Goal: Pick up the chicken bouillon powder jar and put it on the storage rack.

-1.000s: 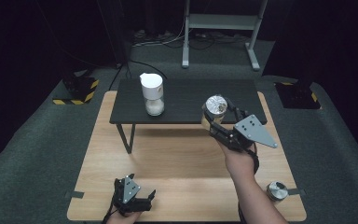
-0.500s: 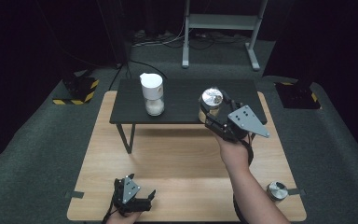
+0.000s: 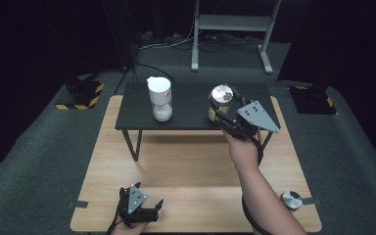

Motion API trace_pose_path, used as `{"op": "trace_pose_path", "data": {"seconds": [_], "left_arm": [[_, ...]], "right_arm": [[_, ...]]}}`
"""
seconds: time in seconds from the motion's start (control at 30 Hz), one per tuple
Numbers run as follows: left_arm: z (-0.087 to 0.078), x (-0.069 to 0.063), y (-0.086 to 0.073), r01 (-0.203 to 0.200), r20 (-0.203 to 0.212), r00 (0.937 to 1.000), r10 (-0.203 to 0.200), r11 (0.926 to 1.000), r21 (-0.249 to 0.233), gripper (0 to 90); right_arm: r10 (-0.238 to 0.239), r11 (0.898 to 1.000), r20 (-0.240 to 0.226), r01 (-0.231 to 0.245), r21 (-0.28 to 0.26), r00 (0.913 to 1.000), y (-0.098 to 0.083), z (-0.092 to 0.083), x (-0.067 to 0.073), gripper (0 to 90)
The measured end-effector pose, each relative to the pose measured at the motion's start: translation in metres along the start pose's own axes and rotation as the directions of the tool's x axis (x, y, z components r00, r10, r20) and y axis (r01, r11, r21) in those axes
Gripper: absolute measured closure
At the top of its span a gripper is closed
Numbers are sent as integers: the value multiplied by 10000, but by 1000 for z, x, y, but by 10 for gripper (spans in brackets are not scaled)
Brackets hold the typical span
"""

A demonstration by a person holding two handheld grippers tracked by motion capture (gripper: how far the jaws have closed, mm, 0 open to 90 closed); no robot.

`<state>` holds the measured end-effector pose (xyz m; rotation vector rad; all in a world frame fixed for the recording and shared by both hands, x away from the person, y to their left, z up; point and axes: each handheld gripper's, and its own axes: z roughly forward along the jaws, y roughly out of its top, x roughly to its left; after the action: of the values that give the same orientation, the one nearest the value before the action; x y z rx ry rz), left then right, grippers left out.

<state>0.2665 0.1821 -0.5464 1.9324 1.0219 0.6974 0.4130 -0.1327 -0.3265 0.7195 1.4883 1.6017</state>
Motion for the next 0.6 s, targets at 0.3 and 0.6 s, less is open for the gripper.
{"op": "trace_pose_path", "data": {"seconds": [0.3,0.6], "left_arm": [[0,0,0,18,48,10000,-18,10000,-21,9],[0,0,0,22,59,10000,-22,10000,-31,9]], "right_arm": [[31,9999,90,-33,140,10000,-5,8,-1,343],[200,9996,114,-202,181,9997,-7,10,-2,343]]}}
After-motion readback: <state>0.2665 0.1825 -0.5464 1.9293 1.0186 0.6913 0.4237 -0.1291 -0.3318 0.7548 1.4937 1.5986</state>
